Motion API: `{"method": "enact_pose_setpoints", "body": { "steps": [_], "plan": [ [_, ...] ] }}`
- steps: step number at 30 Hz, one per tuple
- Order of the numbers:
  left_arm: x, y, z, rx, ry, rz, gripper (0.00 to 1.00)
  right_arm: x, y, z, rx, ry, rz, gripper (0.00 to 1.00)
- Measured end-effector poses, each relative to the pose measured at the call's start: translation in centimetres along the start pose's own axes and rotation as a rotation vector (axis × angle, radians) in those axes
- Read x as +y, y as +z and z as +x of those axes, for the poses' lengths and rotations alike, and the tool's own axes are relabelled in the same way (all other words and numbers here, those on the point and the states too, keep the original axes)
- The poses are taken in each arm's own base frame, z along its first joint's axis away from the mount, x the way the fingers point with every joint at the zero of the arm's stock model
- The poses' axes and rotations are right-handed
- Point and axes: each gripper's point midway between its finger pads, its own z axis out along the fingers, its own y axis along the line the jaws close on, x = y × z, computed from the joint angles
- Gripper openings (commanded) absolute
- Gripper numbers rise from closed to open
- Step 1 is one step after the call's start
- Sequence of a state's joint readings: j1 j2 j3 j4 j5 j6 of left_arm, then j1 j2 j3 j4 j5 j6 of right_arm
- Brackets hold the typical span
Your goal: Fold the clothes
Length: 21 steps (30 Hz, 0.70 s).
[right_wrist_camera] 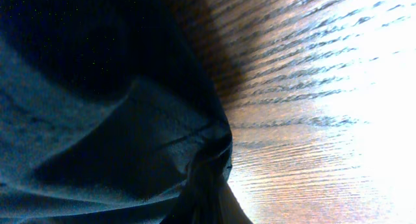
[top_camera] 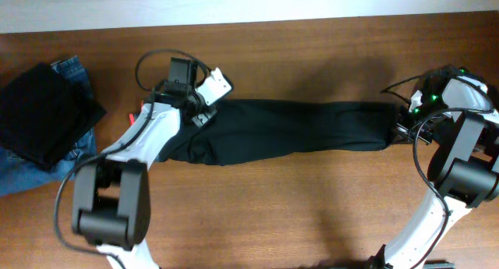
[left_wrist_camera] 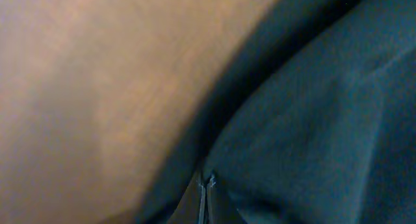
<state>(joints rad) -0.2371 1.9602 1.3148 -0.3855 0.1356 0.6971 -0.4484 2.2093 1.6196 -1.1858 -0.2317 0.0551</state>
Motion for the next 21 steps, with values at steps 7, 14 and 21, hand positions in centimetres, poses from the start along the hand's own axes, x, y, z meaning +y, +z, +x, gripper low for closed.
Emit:
{"method": "enact_pose_setpoints", "body": {
  "steps": [7,14,21],
  "plan": [
    [-0.3,2.4,2.7,0.100,-0.015,-0.001,0.00,0.0,0.0,-0.2,-0.008,-0.001,-0.001,0.04],
    [-0.1,2.3,2.9,0.113,-0.014,-0.018,0.00,0.7,-0.5,-3.2,-0.136,-0.034,-0.032,0.04],
    [-0.2,2.3,3.2,0.123,-0.015,-0.013,0.00,2.0,-1.0,-5.4,-0.226,-0.063,-0.096,0.06]
  ]
}}
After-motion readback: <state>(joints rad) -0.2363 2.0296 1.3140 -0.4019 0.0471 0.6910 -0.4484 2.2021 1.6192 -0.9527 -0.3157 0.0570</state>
